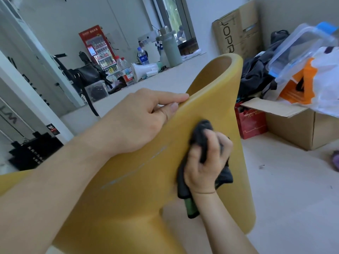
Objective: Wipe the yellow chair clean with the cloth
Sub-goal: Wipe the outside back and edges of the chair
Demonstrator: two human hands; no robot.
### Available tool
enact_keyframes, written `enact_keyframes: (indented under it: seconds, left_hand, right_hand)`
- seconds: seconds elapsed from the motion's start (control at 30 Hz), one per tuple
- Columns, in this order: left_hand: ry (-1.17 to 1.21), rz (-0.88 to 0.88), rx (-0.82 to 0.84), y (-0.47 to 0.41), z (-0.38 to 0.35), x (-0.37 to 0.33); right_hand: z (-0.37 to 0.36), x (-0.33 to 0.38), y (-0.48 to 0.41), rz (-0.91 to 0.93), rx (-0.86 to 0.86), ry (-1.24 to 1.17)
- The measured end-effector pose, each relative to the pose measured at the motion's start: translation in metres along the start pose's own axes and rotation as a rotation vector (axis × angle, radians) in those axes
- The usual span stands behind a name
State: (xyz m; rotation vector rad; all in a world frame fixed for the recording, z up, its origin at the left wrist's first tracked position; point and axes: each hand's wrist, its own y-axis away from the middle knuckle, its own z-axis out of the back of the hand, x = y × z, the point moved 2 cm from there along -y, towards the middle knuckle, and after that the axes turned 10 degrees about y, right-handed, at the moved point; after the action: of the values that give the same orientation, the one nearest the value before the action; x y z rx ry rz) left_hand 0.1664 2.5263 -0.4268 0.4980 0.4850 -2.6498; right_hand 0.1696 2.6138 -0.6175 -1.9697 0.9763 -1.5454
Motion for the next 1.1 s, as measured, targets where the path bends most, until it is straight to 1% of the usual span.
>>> enact_keyframes:
  seconds: [0.03,0.07,0.1,0.13,0.17,0.2,0.23,0.3,0.33,0.37,0.4,0.43,0.53,0.57,0.6,0.63,0.67,0.73,0.8,0.83,0.87,0.97,1.0,1.03,1.1]
  left_hand:
    - [0.000,0.015,0.003,0.001,0.000,-0.001]
    - [0.009,0.025,0.004,0.002,0.000,-0.002]
    - [0.025,0.032,0.003,0.002,0.000,-0.003]
    - [0.043,0.036,-0.002,0.001,0.001,-0.004]
    - [0.057,0.041,-0.007,0.002,0.001,-0.004]
    - [0.067,0.045,-0.007,0.003,0.002,-0.003]
    - [0.083,0.040,-0.002,0.004,0.001,-0.003]
    - [0.136,0.010,0.021,0.004,0.001,-0.003]
    - [0.152,-0.001,0.031,0.004,0.001,-0.002]
    - [0.150,0.003,0.033,0.004,0.000,-0.002]
    - [0.134,0.017,0.026,0.003,-0.001,-0.001]
    - [0.109,0.037,0.016,0.003,0.000,-0.001]
    - [0.051,0.078,0.013,0.000,-0.001,-0.004]
    - [0.041,0.080,0.012,-0.003,-0.001,-0.006]
    - [0.034,0.092,0.010,-0.004,-0.001,-0.008]
    - [0.033,0.105,0.002,-0.003,-0.001,-0.010]
    - [0.030,0.108,-0.007,-0.003,-0.002,-0.010]
    - [0.020,0.097,-0.020,-0.003,-0.002,-0.011]
    - [0.011,0.095,-0.027,-0.001,-0.002,-0.007]
    - [0.010,0.093,-0.025,0.000,-0.002,-0.007]
    - [0.013,0.090,-0.023,-0.001,-0.002,-0.007]
    - [0.001,0.075,-0.009,-0.001,-0.004,-0.005]
    - [0.006,0.072,-0.008,-0.002,-0.003,-0.005]
    - [0.012,0.072,-0.011,-0.002,-0.003,-0.006]
    - [0.008,0.052,-0.027,-0.003,-0.002,-0.007]
  right_hand:
    - [0.001,-0.009,0.005,-0.162,-0.012,0.005]
    - [0.003,-0.013,0.008,-0.361,-0.050,-0.005]
    - [0.003,-0.007,0.007,-0.586,-0.092,-0.040]
    - [0.000,0.005,0.001,-0.769,-0.090,-0.090]
    - [-0.004,0.021,-0.006,-0.839,-0.086,-0.129]
    - [-0.006,0.040,-0.018,-0.794,-0.092,-0.140]
    - [-0.004,0.057,-0.031,-0.652,-0.111,-0.146]
    - [0.001,0.075,-0.047,-0.295,-0.144,-0.157]
    - [0.001,0.073,-0.047,-0.134,-0.128,-0.155]
    - [0.001,0.061,-0.042,-0.039,-0.101,-0.145]
    - [0.000,0.041,-0.036,-0.033,-0.077,-0.120]
    - [-0.003,0.017,-0.034,-0.108,-0.067,-0.072]
    - [-0.004,-0.036,-0.050,-0.479,-0.037,0.018]
    - [-0.006,-0.039,-0.054,-0.608,-0.018,0.004]
    - [-0.007,-0.028,-0.053,-0.671,0.012,-0.036]
    - [-0.005,-0.006,-0.047,-0.661,0.030,-0.087]
    - [0.000,0.019,-0.036,-0.585,0.031,-0.132]
    - [0.012,0.061,-0.019,-0.370,0.057,-0.182]
    - [0.013,0.063,-0.034,-0.211,0.121,-0.195]
    - [0.010,0.051,-0.053,-0.194,0.132,-0.168]
    - [0.005,0.033,-0.077,-0.237,0.135,-0.143]
    - [-0.008,-0.023,-0.142,-0.462,0.180,-0.092]
    - [-0.007,-0.026,-0.149,-0.452,0.191,-0.087]
    - [-0.006,-0.017,-0.146,-0.395,0.200,-0.078]
    - [-0.002,0.024,-0.131,-0.202,0.225,-0.016]
